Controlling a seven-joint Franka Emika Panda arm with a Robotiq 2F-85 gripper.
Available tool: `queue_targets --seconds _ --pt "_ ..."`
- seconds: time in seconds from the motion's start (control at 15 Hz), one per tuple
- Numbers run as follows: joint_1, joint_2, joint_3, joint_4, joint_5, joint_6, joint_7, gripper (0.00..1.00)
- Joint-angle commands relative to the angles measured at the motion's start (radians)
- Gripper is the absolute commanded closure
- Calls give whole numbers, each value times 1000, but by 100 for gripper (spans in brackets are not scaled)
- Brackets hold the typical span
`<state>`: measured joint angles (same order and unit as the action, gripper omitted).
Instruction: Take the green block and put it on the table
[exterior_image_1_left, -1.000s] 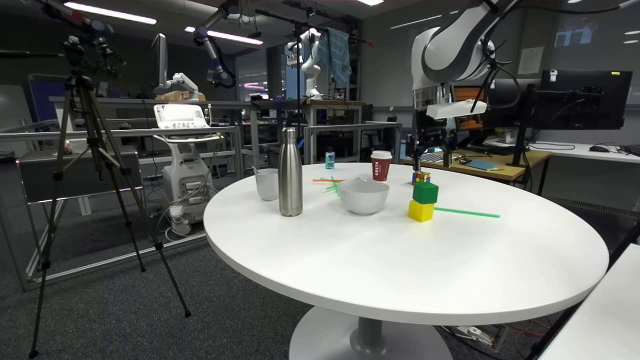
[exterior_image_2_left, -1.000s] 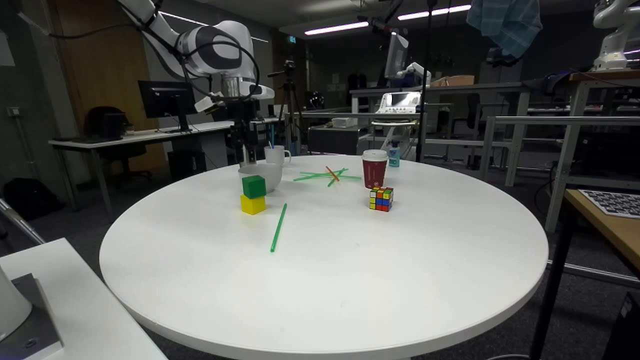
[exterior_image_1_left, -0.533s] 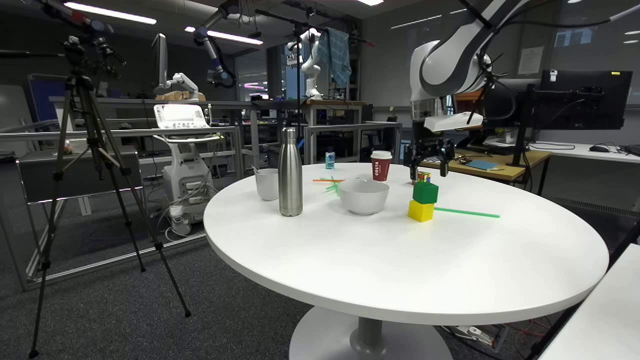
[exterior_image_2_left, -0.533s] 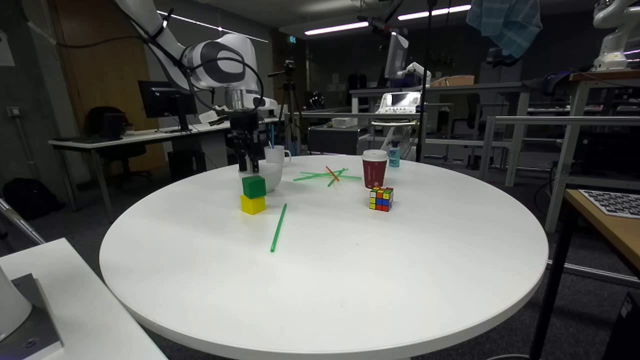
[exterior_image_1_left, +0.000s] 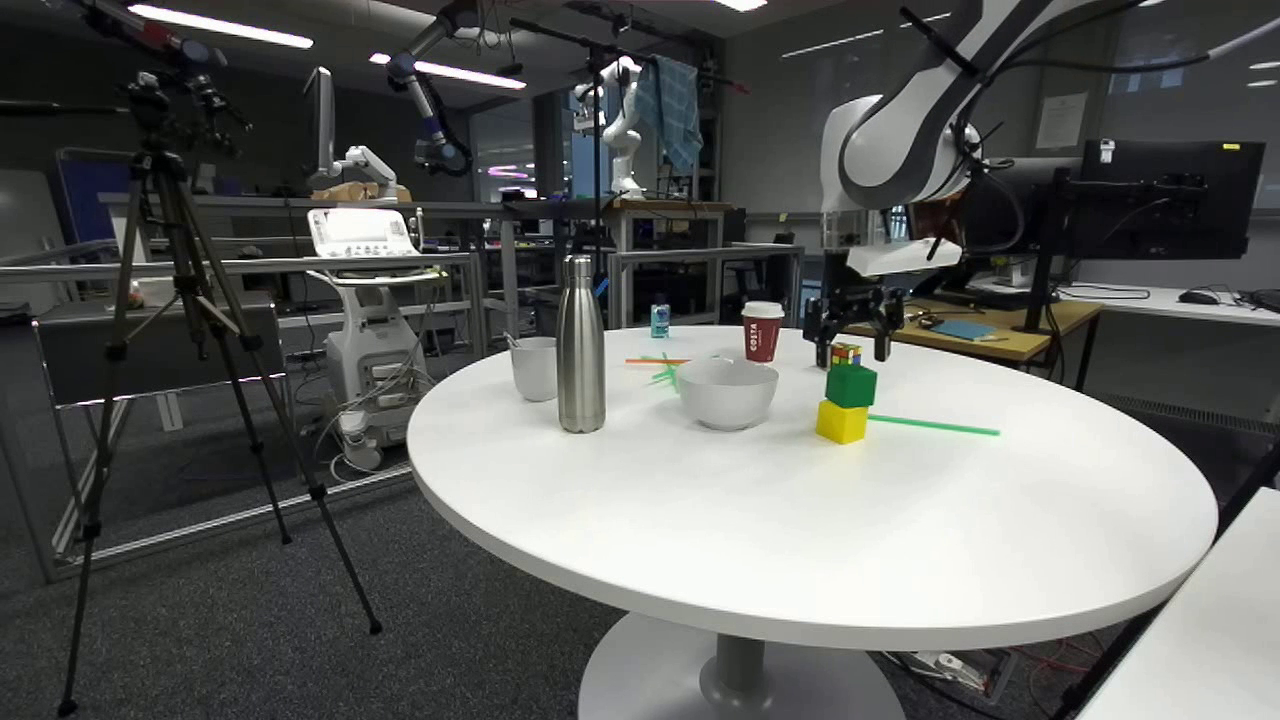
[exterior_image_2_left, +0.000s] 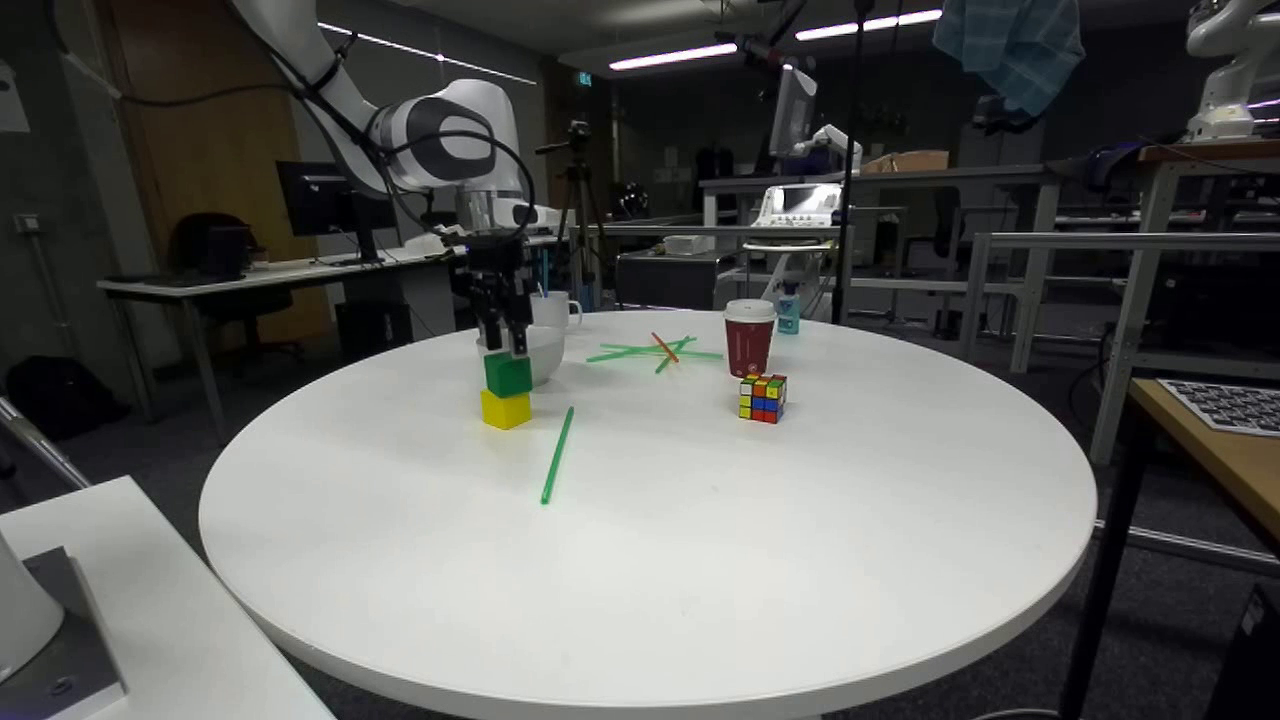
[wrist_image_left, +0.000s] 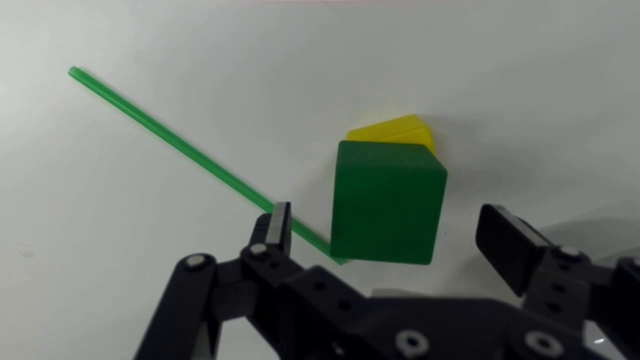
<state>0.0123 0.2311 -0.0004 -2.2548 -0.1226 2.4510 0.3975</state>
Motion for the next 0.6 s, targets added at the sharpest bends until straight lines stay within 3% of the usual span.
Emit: queue_targets --seconds 0.0,0.53 --pt "17 22 -18 13 2 24 -27 0" --pt "24 53 -19 18 3 34 -40 0"
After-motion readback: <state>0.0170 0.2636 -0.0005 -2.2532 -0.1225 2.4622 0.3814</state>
